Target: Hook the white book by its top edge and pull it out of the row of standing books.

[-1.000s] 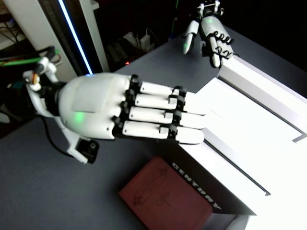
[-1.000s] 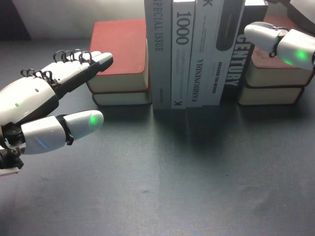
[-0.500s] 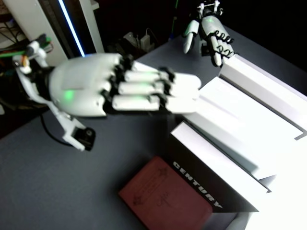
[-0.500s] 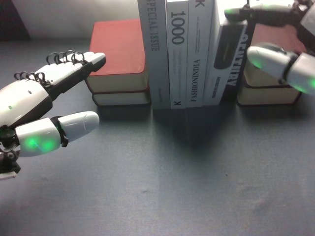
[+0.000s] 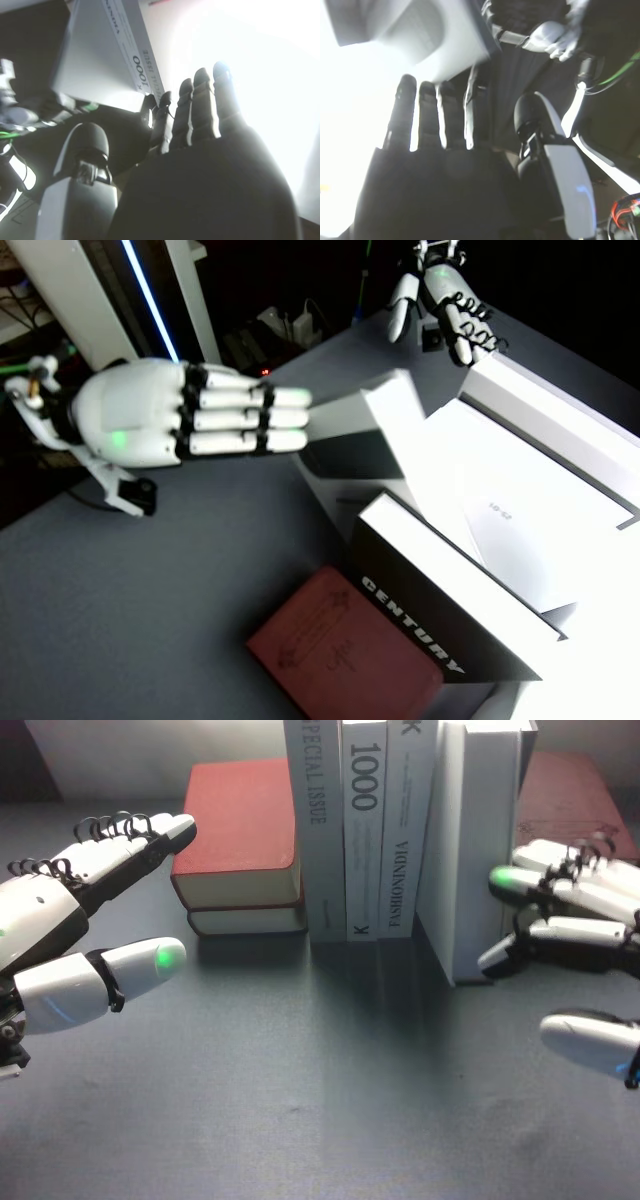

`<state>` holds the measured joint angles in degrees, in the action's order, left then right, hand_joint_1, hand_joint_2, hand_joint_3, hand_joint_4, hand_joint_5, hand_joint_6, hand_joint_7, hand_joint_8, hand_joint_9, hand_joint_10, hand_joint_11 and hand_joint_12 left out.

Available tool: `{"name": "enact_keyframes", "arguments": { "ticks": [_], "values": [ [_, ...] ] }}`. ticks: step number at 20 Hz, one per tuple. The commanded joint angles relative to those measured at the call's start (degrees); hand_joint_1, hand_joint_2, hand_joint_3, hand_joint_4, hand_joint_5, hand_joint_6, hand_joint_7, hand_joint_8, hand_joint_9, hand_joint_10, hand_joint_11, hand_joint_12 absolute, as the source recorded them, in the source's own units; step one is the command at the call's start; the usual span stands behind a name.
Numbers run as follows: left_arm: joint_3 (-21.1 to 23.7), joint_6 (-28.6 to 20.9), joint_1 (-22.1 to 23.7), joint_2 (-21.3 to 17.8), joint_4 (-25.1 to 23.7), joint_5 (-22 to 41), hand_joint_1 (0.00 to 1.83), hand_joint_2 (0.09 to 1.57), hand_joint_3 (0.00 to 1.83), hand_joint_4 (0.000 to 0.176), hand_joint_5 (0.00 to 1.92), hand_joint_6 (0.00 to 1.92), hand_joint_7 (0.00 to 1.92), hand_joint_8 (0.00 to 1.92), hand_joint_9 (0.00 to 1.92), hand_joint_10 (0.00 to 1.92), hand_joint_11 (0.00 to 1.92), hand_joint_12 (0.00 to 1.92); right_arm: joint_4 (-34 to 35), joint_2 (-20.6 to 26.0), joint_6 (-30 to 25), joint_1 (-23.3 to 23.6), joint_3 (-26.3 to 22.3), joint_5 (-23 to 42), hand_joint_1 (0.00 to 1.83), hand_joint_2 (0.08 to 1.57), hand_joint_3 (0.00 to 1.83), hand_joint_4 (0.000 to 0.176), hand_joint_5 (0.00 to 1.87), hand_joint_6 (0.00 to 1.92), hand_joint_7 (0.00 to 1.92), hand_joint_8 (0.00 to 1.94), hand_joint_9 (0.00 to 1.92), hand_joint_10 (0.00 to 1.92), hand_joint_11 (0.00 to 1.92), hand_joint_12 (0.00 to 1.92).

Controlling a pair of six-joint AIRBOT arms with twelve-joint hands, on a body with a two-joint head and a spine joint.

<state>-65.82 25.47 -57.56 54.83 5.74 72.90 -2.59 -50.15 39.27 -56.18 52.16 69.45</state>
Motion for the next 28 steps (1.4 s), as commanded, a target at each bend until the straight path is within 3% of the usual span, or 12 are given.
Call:
{"name": "enact_keyframes", "arguments": {
  "ticks": [1,2,3,5,9,10,13,17,20,26,27,28],
  "values": [
    [0.01,-0.07,-0.09,-0.37,1.01,7.51,0.12,1.35,0.0,0.072,0.0,0.0,0.0,0.0,0.0,0.0,0.0,0.0,0.56,-0.69,-1.48,-0.28,-0.13,7.1,0.34,1.43,0.0,0.0,0.46,0.53,0.15,0.01,0.01,0.0,0.0,0.0],
    [0.0,-0.05,-0.09,-0.32,1.12,7.6,0.1,1.35,0.0,0.096,0.0,0.0,0.0,0.0,0.0,0.0,0.0,0.0,0.75,-1.59,-2.95,-1.58,0.3,7.11,0.24,1.45,0.01,0.0,0.45,0.53,0.16,0.01,0.01,0.0,0.0,0.0],
    [0.03,-0.05,-0.09,-0.32,1.14,7.63,0.18,1.35,0.0,0.065,0.0,0.0,0.0,0.0,0.0,0.0,0.0,0.0,0.85,-2.76,-5.01,-2.93,0.95,6.99,0.23,1.47,0.01,0.0,0.43,0.51,0.15,0.0,0.0,0.0,0.0,0.0],
    [0.05,-0.03,-0.09,-0.33,1.2,7.57,0.18,1.36,0.0,0.055,0.0,0.0,0.0,0.0,0.0,0.0,0.0,0.0,1.31,-3.63,-6.77,-4.53,1.39,6.58,0.24,1.48,0.01,0.0,0.44,0.51,0.16,0.01,0.0,0.0,0.0,0.0],
    [0.02,0.03,-0.36,-0.32,1.68,7.63,0.13,1.36,0.0,0.059,0.0,0.0,0.0,0.0,0.0,0.0,0.0,0.0,2.99,-3.0,-6.91,-5.87,0.76,7.1,0.26,1.47,0.0,0.0,0.39,0.7,0.33,0.03,0.22,0.14,0.0,1.14],
    [0.02,0.03,-0.45,-0.33,1.7,7.65,0.13,1.36,0.0,0.059,0.0,0.0,0.0,0.0,0.0,0.0,0.0,0.0,3.31,-2.28,-6.77,-5.89,0.53,7.56,0.26,1.47,0.0,0.0,0.39,0.7,0.33,0.03,0.22,0.14,0.0,1.14],
    [0.03,0.02,-0.58,-0.31,1.88,7.91,0.17,1.35,0.0,0.064,0.0,0.0,0.0,0.0,0.0,0.0,0.0,0.0,4.9,-0.32,-5.96,-6.31,-0.42,10.32,0.19,1.48,0.0,0.0,0.3,0.76,0.56,0.1,0.27,0.86,0.01,1.6],
    [0.09,0.01,-0.66,-0.31,1.93,8.0,0.18,1.34,0.0,0.078,0.0,0.0,0.0,0.0,0.0,0.0,0.0,0.0,7.23,0.35,-5.02,-7.78,-0.84,13.2,0.08,1.49,0.0,0.0,0.23,0.75,0.62,0.33,0.31,0.94,0.0,1.69],
    [0.13,0.01,-0.74,-0.38,2.27,8.43,0.2,1.36,0.0,0.043,0.0,0.0,0.0,0.0,0.0,0.0,0.0,0.0,10.32,2.47,-1.6,-8.98,-2.16,16.32,0.06,1.52,0.01,0.0,0.15,0.73,0.32,0.15,0.14,0.8,0.0,1.57],
    [0.67,0.35,-0.74,-0.78,2.38,9.75,0.15,1.38,0.01,0.075,0.0,0.0,0.0,0.0,0.0,0.0,0.0,0.0,18.09,6.08,1.81,-14.31,-3.31,23.53,0.02,1.52,0.0,0.0,0.0,0.44,0.1,0.0,0.0,0.25,0.0,1.02],
    [0.81,0.42,-0.79,-0.9,2.52,10.13,0.15,1.38,0.01,0.074,0.0,0.0,0.0,0.0,0.0,0.0,0.0,0.0,18.68,6.26,2.17,-14.32,-3.29,24.02,0.0,1.52,0.0,0.0,0.0,0.3,0.03,0.0,0.0,0.09,0.0,0.7],
    [1.11,0.69,-1.13,-1.1,2.9,11.4,0.17,1.37,0.0,0.106,0.0,0.0,0.0,0.0,0.0,0.0,0.0,0.0,19.58,6.86,2.89,-14.31,-3.29,25.36,0.07,1.52,0.0,0.016,0.0,0.01,0.0,0.0,0.0,0.0,0.0,0.01]
  ]
}}
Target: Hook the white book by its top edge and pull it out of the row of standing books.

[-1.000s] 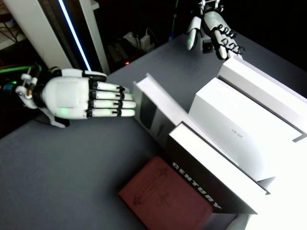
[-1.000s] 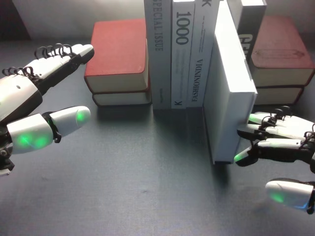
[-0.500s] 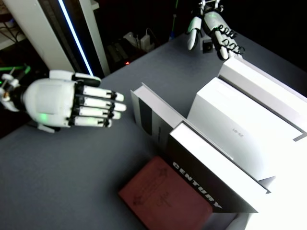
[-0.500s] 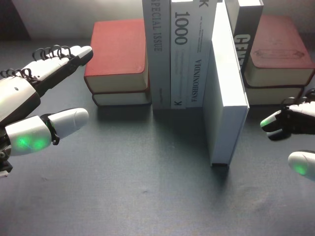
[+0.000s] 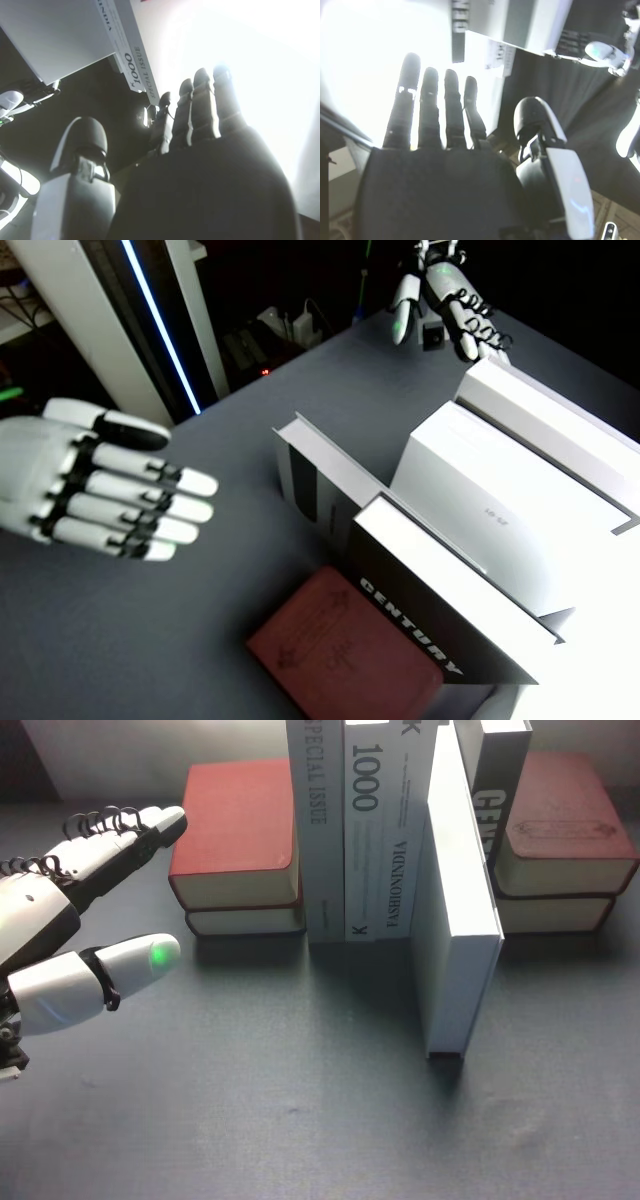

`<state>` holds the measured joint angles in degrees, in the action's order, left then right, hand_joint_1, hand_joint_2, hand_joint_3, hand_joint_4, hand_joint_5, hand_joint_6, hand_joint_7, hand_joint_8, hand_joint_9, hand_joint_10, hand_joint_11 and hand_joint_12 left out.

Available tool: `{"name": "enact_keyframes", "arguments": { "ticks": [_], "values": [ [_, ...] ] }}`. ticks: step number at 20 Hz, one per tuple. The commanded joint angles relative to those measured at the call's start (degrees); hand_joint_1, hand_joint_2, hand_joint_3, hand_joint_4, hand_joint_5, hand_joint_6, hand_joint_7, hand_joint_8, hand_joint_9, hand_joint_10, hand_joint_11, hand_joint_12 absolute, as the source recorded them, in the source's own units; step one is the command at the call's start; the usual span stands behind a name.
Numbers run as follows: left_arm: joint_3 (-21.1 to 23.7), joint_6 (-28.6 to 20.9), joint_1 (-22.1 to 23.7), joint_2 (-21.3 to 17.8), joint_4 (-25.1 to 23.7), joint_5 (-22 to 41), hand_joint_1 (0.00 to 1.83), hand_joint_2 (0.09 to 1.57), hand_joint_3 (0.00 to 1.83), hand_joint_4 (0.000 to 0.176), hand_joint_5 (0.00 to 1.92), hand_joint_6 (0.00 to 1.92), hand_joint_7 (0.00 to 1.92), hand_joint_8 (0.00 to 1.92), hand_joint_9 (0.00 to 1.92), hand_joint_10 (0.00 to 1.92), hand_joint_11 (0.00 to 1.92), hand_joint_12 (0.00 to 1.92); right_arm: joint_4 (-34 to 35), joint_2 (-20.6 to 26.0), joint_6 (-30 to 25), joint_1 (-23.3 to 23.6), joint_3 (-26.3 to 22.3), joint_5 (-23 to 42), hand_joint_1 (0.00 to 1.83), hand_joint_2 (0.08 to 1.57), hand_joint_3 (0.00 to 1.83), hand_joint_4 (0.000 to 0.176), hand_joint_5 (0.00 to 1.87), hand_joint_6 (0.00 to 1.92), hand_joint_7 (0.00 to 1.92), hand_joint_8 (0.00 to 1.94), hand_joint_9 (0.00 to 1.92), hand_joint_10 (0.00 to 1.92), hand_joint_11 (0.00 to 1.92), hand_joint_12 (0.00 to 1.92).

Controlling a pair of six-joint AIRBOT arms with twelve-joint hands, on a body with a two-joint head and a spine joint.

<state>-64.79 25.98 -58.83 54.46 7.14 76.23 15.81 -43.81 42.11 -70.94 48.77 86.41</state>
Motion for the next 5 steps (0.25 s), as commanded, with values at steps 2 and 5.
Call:
{"name": "enact_keyframes", "arguments": {
  "ticks": [2,5],
  "values": [
    [0.33,0.57,0.1,-0.95,1.7,8.76,0.16,1.37,0.0,0.1,0.0,0.0,0.0,0.0,0.0,0.0,0.0,0.0,1.42,1.06,0.3,0.44,0.08,9.28,0.09,1.5,0.0,0.032,0.0,0.0,0.0,0.0,0.0,0.0,0.0,0.0],
    [0.82,1.27,-0.13,-1.49,2.17,10.54,0.18,1.38,0.0,0.154,0.0,0.0,0.0,0.0,0.0,0.0,0.0,0.0,1.51,1.9,0.66,0.45,-0.04,10.76,0.14,1.48,0.0,0.01,0.0,0.0,0.0,0.0,0.0,0.0,0.0,0.0]
  ]
}}
